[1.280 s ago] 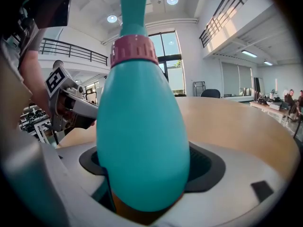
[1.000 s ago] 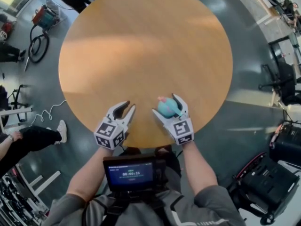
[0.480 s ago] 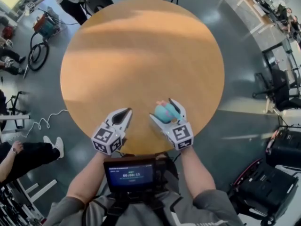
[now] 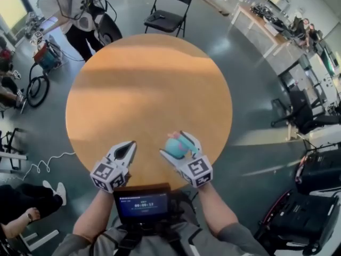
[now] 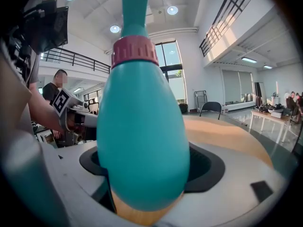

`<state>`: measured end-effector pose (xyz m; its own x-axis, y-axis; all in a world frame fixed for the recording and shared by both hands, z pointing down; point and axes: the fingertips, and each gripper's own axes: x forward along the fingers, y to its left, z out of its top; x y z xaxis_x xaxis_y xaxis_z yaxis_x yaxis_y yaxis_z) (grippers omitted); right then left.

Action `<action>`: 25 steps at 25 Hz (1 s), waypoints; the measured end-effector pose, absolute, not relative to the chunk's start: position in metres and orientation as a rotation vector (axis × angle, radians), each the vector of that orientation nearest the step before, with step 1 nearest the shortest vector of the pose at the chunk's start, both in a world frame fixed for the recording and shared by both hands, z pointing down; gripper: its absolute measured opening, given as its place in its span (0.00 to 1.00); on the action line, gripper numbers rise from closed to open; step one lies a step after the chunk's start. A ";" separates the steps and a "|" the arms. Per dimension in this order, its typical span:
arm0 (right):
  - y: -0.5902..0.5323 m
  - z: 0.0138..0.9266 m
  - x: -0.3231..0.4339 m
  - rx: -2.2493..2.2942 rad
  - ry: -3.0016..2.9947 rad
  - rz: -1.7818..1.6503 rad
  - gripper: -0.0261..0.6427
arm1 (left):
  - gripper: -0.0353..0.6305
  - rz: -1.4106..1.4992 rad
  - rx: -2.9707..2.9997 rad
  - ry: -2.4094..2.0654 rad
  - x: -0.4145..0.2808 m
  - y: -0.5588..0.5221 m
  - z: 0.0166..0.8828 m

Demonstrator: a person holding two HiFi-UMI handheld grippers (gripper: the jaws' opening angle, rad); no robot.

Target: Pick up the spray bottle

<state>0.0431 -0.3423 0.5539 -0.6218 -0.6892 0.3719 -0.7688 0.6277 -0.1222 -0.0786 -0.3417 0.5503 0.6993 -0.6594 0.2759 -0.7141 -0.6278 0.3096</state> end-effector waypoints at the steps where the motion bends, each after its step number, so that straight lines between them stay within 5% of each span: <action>1: -0.342 0.548 0.043 1.179 -2.568 0.385 0.71 | 0.06 0.181 2.528 -1.064 -0.079 -0.343 0.544; 25: -0.343 0.384 0.076 1.300 -2.652 0.180 0.71 | 0.06 0.069 2.772 -1.041 -0.061 -0.345 0.403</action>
